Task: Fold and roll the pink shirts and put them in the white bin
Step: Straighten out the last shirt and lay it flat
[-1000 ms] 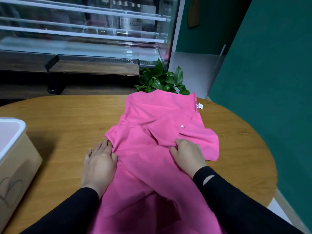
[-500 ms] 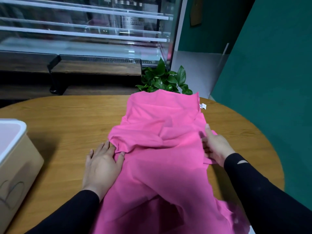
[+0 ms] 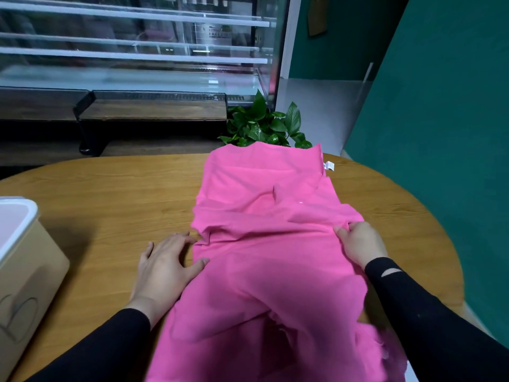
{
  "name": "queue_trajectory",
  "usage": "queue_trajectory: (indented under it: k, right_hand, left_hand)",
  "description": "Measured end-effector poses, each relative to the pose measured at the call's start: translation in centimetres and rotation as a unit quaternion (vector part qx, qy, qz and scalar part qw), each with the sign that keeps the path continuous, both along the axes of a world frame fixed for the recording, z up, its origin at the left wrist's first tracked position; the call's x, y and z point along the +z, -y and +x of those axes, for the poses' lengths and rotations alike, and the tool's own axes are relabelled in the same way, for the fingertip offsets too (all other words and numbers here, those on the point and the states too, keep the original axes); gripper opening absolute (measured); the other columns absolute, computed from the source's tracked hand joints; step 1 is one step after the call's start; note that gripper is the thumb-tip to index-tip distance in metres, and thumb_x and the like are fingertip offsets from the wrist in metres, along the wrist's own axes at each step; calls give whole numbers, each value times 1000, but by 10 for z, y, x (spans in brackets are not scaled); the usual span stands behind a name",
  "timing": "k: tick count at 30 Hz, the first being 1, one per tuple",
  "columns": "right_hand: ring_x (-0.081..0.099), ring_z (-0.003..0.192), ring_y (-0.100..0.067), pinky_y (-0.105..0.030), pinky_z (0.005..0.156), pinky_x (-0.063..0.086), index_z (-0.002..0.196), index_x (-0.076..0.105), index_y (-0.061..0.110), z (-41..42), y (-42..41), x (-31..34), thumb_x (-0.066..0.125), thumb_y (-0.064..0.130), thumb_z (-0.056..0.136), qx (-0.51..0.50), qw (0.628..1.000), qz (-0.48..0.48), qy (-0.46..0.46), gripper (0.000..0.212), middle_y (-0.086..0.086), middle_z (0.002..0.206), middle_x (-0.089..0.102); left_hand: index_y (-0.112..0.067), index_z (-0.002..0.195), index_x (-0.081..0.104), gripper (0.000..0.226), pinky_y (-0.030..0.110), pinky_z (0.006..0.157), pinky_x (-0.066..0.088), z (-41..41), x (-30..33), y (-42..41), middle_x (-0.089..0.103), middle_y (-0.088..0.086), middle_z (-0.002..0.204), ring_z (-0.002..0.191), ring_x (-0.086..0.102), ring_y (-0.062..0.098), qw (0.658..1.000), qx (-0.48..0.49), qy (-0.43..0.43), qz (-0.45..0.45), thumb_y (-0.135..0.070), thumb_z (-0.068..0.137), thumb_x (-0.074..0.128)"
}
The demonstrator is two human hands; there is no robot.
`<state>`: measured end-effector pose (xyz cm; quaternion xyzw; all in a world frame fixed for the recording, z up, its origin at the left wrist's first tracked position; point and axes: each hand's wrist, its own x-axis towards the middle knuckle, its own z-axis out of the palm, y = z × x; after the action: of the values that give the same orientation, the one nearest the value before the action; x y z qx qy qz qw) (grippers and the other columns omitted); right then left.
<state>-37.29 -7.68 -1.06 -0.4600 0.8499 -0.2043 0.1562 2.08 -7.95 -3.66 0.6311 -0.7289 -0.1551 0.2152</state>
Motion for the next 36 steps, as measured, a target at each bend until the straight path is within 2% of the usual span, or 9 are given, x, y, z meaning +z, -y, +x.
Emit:
queue_trajectory:
  k: [5,10,12,15,19,24,29,32,36]
  right_hand:
    - [65,88,-37,-39,72,48,80,58,10,11,-8,4,63,38,96,9,1000,-17,-16,33,-5,73,60]
    - [48,125,-35,-52,102,43,146,41,15,26,-35,22,74,48,85,62,990,-89,-91,77,-14,137,47]
    - [46,126,-32,-52,103,42,142,47,21,37,-45,25,68,52,86,125,979,-100,-124,67,-10,136,46]
    - [37,142,-28,-48,116,33,148,44,23,50,-45,12,52,66,89,212,975,49,-39,73,-10,153,39]
    - [-5,156,-24,-55,123,1,161,14,24,55,-30,-8,35,71,94,263,951,130,-98,85,-1,169,-6]
    - [-5,156,-28,-54,125,4,161,3,13,51,37,-7,39,55,102,276,946,60,-159,81,-9,169,-6]
    - [3,156,-29,-61,121,15,160,15,16,52,75,5,45,56,99,236,964,63,-106,78,-11,169,3]
    - [7,156,-23,-57,122,18,159,24,24,59,48,3,50,65,92,271,959,15,-83,82,-5,169,8]
    - [1,156,-16,-48,124,6,160,17,32,63,25,-13,23,78,81,334,931,113,-88,91,0,170,2]
  left_hand:
    - [-36,121,61,38,43,122,15,1,-3,1,50,-15,147,141,38,7,1000,8,6,-9,-51,87,64]
    - [-30,116,68,59,33,117,26,0,8,0,67,-19,123,124,55,6,997,34,-75,4,-72,83,43]
    - [-33,90,73,44,14,93,41,-3,26,5,70,-33,89,92,62,-9,985,34,-164,44,-70,88,49]
    - [-18,73,71,39,18,61,43,-21,42,29,66,-20,59,54,53,-8,970,-12,-207,126,-53,89,65]
    - [-18,98,73,17,36,93,55,-37,51,62,77,-3,97,95,71,12,910,-7,-394,128,-31,96,62]
    - [-22,123,57,21,35,84,59,-29,94,125,72,2,112,101,71,14,798,74,-590,98,-23,107,44]
    - [-21,149,39,81,44,102,51,1,78,133,60,5,136,115,64,22,945,118,-267,145,-58,84,69]
    - [-10,148,42,84,36,96,52,6,69,94,61,11,135,113,65,23,931,169,-264,189,-47,82,78]
    - [-3,101,72,34,49,79,61,14,55,63,77,14,85,80,74,34,901,127,-289,299,-30,83,80]
